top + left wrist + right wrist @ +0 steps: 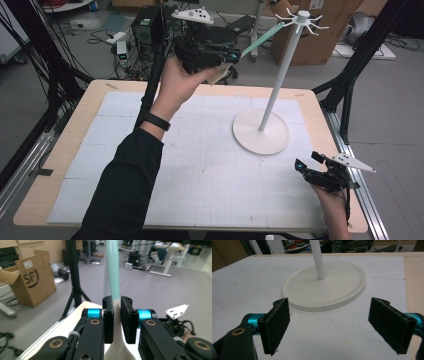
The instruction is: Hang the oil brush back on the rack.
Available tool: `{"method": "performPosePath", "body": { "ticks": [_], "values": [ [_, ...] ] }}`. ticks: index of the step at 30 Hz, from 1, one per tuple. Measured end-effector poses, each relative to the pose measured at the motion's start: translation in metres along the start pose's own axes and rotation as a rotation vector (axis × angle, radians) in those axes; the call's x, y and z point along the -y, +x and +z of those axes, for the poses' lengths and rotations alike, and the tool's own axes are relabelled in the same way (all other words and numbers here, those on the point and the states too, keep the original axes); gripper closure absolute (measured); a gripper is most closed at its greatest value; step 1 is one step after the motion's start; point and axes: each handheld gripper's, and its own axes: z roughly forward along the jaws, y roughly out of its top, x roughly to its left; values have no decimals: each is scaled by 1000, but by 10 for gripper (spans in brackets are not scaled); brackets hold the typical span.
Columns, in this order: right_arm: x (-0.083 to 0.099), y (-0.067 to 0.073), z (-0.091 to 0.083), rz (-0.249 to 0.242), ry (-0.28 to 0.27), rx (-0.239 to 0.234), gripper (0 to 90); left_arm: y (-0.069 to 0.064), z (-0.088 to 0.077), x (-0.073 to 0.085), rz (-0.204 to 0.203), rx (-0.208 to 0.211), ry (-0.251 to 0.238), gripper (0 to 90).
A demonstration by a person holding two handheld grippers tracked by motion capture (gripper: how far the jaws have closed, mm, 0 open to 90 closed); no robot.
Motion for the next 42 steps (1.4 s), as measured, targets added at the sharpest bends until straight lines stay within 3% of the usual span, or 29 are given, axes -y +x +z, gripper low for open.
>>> {"method": "performPosePath", "body": {
  "ticks": [2, 7, 9, 11, 15, 18, 25, 28, 31, 37, 42],
  "values": [
    [0, 0, 0, -4, -2, 0, 168, 0, 1, 0, -23, -4, -5, 690],
    [0, -1, -1, -9, -5, 0, 168, -1, -6, 11, -2, -29, 21, 550],
    [0, -1, -1, -8, -5, 0, 169, 1, -14, 21, 1, -23, 33, 486],
    [0, 0, -1, -8, -1, -1, 169, 2, -25, 34, 31, -38, 41, 406],
    [0, 1, 0, -12, 1, -1, 169, 7, -52, 63, 31, -44, 45, 327],
    [0, 2, 2, -15, 11, 0, 169, 9, -71, 87, 20, -50, 37, 309],
    [0, 5, 6, -23, 22, -4, 168, 10, -113, 148, 24, -115, 50, 256],
    [1, 6, 8, -26, 30, -6, 168, 5, -127, 175, 34, -155, 32, 238],
    [1, 7, 9, -26, 38, -7, 168, 3, -138, 204, 38, -183, 49, 217],
    [3, 8, 11, -27, 52, -4, 168, 5, -161, 256, -25, -196, 45, 207],
    [4, 10, 12, -32, 61, -2, 168, 7, -177, 281, -69, -220, 14, 205]
  ]
}}
